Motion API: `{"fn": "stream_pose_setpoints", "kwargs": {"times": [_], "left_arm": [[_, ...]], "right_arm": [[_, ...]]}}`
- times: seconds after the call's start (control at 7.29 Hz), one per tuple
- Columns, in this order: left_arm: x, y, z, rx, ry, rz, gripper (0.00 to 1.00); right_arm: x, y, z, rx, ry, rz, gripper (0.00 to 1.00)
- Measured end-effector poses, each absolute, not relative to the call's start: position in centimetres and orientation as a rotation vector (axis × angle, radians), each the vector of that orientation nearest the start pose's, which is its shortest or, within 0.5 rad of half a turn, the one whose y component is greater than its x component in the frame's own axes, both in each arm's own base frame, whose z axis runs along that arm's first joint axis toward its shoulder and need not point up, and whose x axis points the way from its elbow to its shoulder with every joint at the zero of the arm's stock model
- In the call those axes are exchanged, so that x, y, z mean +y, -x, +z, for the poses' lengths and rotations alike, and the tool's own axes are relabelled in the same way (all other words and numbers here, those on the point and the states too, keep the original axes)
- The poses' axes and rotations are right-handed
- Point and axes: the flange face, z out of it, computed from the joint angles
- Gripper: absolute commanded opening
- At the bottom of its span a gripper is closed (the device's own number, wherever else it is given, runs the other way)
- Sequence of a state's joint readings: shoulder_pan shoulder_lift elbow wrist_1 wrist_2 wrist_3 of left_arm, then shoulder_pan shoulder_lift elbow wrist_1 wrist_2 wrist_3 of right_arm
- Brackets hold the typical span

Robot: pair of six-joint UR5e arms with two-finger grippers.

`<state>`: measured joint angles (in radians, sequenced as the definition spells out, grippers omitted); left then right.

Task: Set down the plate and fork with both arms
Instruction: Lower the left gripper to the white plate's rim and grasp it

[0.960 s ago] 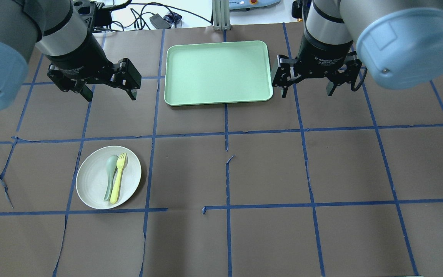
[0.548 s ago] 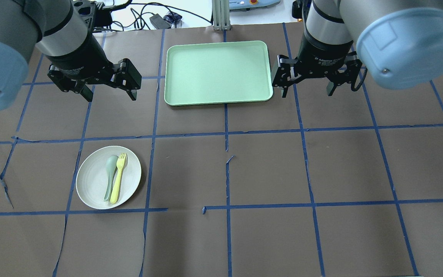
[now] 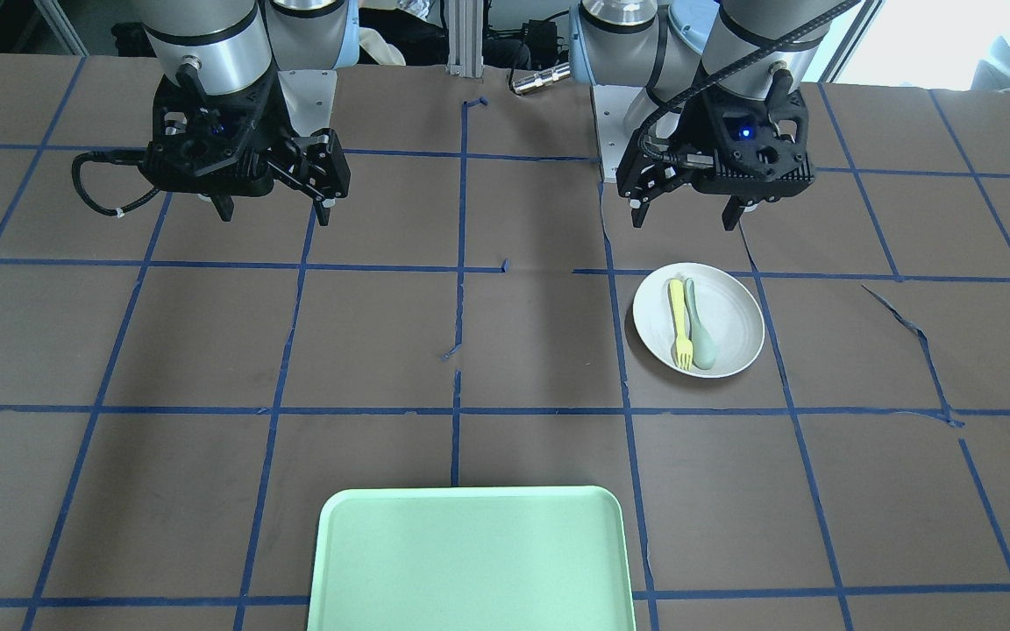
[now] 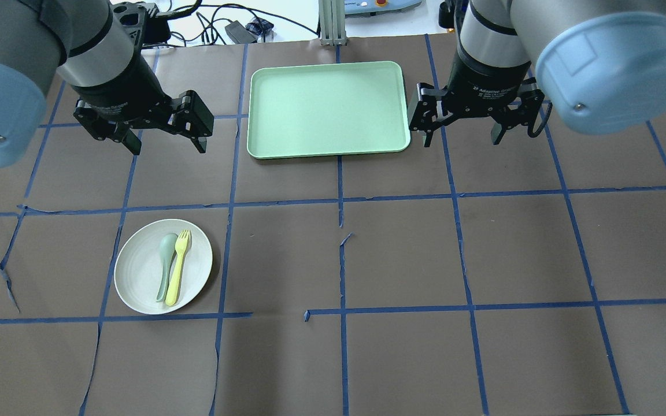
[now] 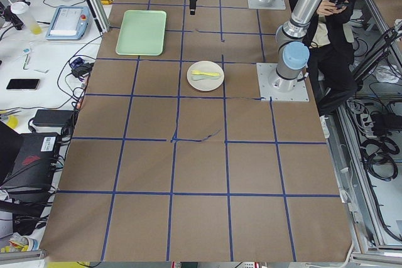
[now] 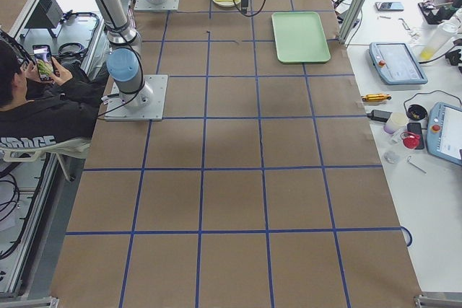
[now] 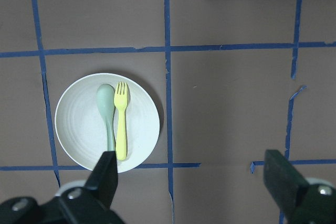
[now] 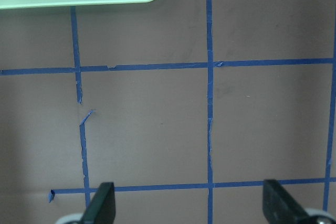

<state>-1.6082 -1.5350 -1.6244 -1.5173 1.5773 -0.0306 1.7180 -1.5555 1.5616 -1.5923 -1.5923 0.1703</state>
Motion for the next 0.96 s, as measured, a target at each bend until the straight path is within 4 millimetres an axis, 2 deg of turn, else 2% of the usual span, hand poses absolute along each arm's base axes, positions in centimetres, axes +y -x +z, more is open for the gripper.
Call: {"fn": "stream_pose_setpoints", "kwargs": {"times": [0.14,0.27,0.55,0.96], "left_arm": [[-47.7,14.1,46.6,3.133,0.011,-0.028,1.0],[-48.1,12.1,43.7,3.129,0.059,-0.015,1.0],[-48.3,5.4,36.7,3.128,0.14,-0.038,1.0],[-45.8,-3.5,27.8,3.146,0.09,0.047,1.0]], "right_arm": [[-47.5,-20.3,48.6,3.16,-0.037,-0.027,1.0],[-47.5,-20.3,48.5,3.161,-0.037,-0.024,1.0],[-47.5,-20.3,48.4,3.16,-0.037,-0.018,1.0],[-47.5,-20.3,48.2,3.16,-0.038,-0.012,1.0]]}}
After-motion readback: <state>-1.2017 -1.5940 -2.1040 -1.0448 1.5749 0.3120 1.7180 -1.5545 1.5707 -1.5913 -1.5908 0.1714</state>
